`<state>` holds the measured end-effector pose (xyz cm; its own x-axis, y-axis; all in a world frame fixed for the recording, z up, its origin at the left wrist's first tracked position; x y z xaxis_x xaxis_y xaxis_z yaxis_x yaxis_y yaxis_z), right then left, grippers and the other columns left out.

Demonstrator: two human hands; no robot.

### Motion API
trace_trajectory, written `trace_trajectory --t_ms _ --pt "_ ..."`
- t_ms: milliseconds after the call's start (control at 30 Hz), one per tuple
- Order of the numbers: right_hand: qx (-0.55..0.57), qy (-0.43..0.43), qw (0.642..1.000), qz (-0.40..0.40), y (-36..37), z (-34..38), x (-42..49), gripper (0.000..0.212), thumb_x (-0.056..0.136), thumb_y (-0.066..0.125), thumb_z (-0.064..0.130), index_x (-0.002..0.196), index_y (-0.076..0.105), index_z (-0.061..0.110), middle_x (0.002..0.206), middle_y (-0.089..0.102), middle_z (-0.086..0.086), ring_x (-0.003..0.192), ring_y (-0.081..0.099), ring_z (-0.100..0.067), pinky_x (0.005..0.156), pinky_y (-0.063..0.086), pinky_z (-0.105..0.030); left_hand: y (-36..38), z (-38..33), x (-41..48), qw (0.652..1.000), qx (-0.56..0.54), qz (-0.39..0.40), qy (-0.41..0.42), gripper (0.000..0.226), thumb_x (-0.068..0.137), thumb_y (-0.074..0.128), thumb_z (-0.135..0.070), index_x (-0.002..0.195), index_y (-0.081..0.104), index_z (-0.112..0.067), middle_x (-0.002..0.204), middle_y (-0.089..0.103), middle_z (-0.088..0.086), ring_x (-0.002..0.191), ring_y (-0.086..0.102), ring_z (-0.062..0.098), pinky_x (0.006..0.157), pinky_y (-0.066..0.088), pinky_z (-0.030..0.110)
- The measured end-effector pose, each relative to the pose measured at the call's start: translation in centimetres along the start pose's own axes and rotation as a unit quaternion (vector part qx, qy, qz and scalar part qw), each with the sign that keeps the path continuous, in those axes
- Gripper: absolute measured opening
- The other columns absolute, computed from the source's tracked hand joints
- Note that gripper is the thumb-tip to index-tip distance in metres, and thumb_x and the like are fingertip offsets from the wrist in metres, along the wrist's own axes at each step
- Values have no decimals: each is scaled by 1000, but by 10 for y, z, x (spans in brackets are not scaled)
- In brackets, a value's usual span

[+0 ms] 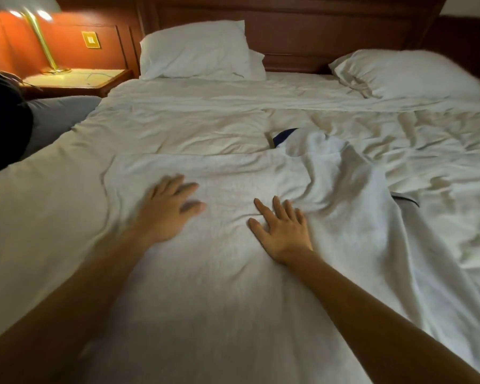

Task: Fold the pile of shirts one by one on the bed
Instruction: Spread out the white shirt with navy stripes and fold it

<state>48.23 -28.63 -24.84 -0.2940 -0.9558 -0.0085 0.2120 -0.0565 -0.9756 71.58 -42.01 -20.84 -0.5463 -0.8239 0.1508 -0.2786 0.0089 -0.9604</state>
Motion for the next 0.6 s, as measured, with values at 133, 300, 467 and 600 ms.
trace_trajectory --t_ms 133,300,467,600 --pt "-35 -75 996 25 -48 -33 -5 63 94 18 72 147 37 42 159 33 2 144 32 -23 115 23 -48 14 -4 -28 985 60 134 -94 79 87 12 -82 157 5 -46 168 -7 -4 154 -5 30 123 -1 53" --pt "-79 124 984 -97 -107 -151 -9 54 101 32 54 153 27 38 163 16 -9 148 15 -35 117 18 -50 20 -61 5 975 13 130 -181 82 91 16 -79 159 5 -36 168 -9 3 151 -5 43 118 -1 66" --pt "51 263 960 -85 -108 -232 -13 54 98 28 63 148 23 44 145 40 -21 131 37 -45 107 27 -60 79 -178 46 997 15 77 -1 76 83 6 -87 151 -5 -56 165 -19 -8 152 -15 33 119 -8 61" --pt "79 243 963 -81 -104 -254 -20 61 95 40 64 150 26 43 141 49 -15 128 45 -42 104 35 -52 98 -192 70 997 39 48 39 82 75 -3 -94 148 -13 -59 165 -21 -8 152 -18 29 119 -8 60"
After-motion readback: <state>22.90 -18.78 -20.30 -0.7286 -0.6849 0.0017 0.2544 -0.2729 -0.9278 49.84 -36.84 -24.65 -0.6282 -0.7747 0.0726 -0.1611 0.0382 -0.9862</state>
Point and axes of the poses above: each hand's wrist, its own x-axis towards the middle knuckle, its own y-axis out of the palm, z = x × y, the point moved 5 cm from there along x, towards the middle knuckle
